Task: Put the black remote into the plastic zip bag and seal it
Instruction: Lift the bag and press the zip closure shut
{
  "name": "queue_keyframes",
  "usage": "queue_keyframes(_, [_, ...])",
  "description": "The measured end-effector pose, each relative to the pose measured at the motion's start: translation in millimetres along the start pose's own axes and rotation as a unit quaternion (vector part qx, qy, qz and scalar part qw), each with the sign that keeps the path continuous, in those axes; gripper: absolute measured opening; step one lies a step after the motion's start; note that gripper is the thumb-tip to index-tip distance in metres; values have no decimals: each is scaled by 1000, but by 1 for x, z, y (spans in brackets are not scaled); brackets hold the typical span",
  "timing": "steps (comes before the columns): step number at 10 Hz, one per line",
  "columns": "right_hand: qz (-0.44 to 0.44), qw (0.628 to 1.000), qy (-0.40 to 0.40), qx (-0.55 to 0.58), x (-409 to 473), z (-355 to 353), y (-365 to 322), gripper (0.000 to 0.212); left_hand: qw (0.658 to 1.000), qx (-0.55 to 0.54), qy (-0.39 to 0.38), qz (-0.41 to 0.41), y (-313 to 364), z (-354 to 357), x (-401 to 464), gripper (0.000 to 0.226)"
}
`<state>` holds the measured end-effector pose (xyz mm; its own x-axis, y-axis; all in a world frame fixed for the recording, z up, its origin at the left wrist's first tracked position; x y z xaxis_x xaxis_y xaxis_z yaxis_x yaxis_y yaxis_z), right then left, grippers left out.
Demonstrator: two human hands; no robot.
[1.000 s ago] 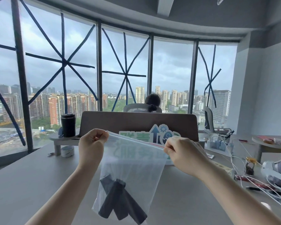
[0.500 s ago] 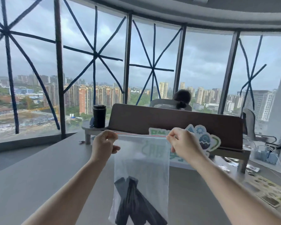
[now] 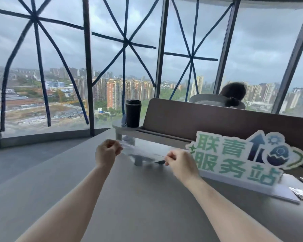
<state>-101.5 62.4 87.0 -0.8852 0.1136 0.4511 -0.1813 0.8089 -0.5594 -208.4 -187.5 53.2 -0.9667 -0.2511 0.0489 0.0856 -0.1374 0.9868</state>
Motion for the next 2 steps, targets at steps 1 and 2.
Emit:
queue_keyframes(1, [20, 997, -71, 24, -22, 25, 8, 23, 999, -3, 4, -32, -41, -19, -9, 11])
queue_keyframes(2, [51, 979, -167, 106, -53, 38, 9, 11, 998, -12, 6, -57, -61, -39, -33, 14])
Point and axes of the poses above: each hand's wrist, its own x-axis towards the middle knuckle, its own z-axis out of the palm, y = z × x, the point moved 4 cm from there along x, towards the middle knuckle, and after that the axes turned 7 degrees about -z, right-handed, at the moved point
